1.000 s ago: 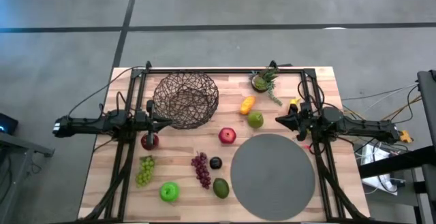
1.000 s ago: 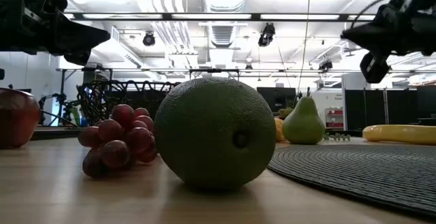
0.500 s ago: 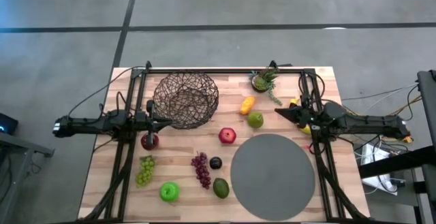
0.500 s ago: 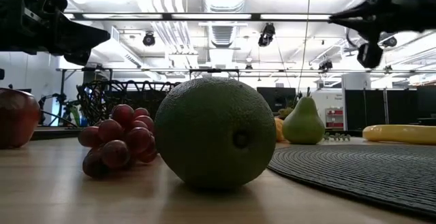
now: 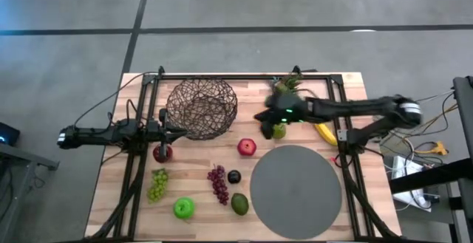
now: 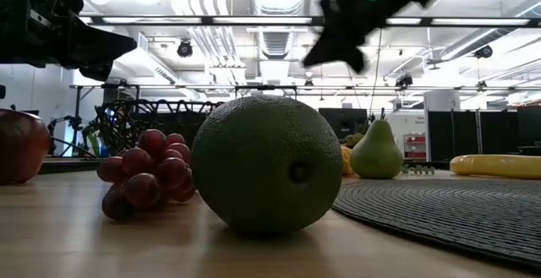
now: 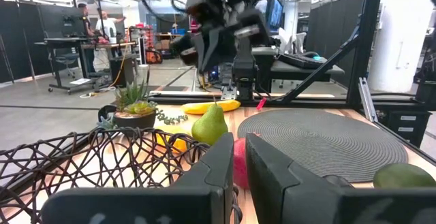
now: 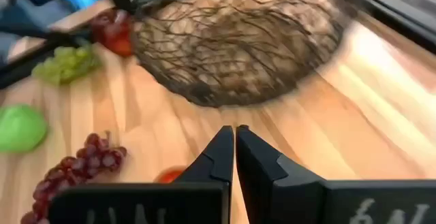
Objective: Build produce basket
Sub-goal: Put the black wire basket on the gray table mat
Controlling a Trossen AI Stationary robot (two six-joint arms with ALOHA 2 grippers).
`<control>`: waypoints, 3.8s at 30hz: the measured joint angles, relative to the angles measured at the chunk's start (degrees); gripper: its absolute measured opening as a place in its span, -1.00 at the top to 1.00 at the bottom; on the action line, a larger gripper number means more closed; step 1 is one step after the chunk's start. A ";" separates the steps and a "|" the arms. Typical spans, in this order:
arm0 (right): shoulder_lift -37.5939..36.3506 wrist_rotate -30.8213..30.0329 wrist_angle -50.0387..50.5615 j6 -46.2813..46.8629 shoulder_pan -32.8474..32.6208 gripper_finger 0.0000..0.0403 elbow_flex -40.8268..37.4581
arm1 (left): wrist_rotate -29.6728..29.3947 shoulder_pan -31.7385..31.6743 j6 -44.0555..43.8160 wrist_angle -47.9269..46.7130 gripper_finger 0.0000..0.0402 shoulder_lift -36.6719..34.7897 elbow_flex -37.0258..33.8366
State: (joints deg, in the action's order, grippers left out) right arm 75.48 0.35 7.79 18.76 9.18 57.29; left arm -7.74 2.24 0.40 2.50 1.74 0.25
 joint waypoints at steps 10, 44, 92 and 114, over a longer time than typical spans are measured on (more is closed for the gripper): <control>26.88 9.57 18.02 -29.35 1.32 0.60 33.57 | -0.01 0.02 0.01 0.01 0.89 0.31 0.00; 44.27 2.88 49.89 -48.74 1.19 0.90 65.10 | -0.01 0.02 0.01 -0.02 0.89 0.50 0.00; 46.15 -13.47 82.15 43.21 -54.48 0.91 64.32 | -0.01 0.01 0.01 -0.02 0.89 0.85 0.00; 46.41 -10.36 80.32 43.83 -56.11 0.75 64.32 | 0.00 0.02 0.01 -0.02 0.89 0.85 0.00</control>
State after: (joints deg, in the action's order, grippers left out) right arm 121.89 -10.02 88.11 62.59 -46.93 121.60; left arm -7.74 2.26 0.40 2.48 2.59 0.25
